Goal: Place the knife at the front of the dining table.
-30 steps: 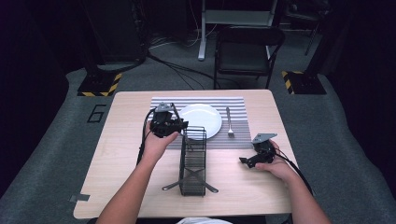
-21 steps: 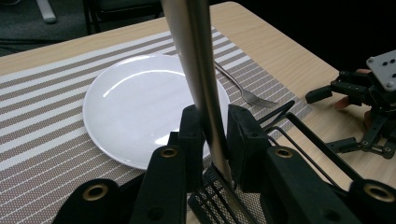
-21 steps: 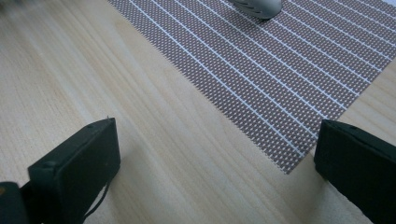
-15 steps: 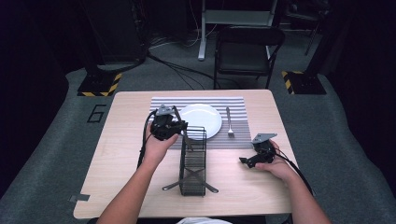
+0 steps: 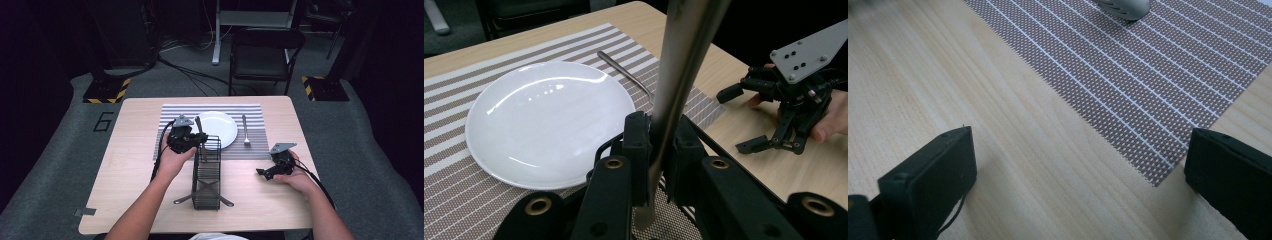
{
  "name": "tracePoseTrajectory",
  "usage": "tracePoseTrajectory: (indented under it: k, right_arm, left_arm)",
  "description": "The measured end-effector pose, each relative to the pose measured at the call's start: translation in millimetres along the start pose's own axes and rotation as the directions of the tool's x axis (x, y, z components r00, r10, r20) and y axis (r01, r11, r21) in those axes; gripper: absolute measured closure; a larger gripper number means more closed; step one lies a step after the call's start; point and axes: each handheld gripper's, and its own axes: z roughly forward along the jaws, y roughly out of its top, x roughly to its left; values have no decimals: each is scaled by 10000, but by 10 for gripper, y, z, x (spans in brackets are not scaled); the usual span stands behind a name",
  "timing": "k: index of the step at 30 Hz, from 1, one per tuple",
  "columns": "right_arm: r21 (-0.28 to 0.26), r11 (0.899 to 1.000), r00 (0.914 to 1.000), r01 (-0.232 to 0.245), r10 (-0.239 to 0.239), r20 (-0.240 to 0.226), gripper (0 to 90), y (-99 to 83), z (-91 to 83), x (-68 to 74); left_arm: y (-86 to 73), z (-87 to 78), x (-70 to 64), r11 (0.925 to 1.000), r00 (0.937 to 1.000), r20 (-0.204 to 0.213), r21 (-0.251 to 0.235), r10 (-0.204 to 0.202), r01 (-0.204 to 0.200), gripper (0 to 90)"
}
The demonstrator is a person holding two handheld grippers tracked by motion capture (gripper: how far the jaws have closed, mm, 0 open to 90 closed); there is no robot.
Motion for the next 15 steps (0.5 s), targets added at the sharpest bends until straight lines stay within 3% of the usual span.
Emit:
tracePoseTrajectory:
  k: [3,5,8,15]
  right_arm:
    - [1,10000,10000,1,-1,-1,0,0,0,0]
    - [1,10000,10000,-3,3,0,0,0,0,0]
    - [2,10000,10000,-10,10,-1,0,0,0,1]
    - [3,10000,10000,-8,8,-3,0,0,0,0]
  left_arm:
    - [0,22,-8,10000,10000,10,-27,38,-38,811]
    - [24,22,-52,9996,9993,-253,41,282,-281,819]
    - [61,19,-65,9988,9989,-219,256,414,-408,821]
    - [188,-68,-110,9984,9984,-164,194,536,-533,822]
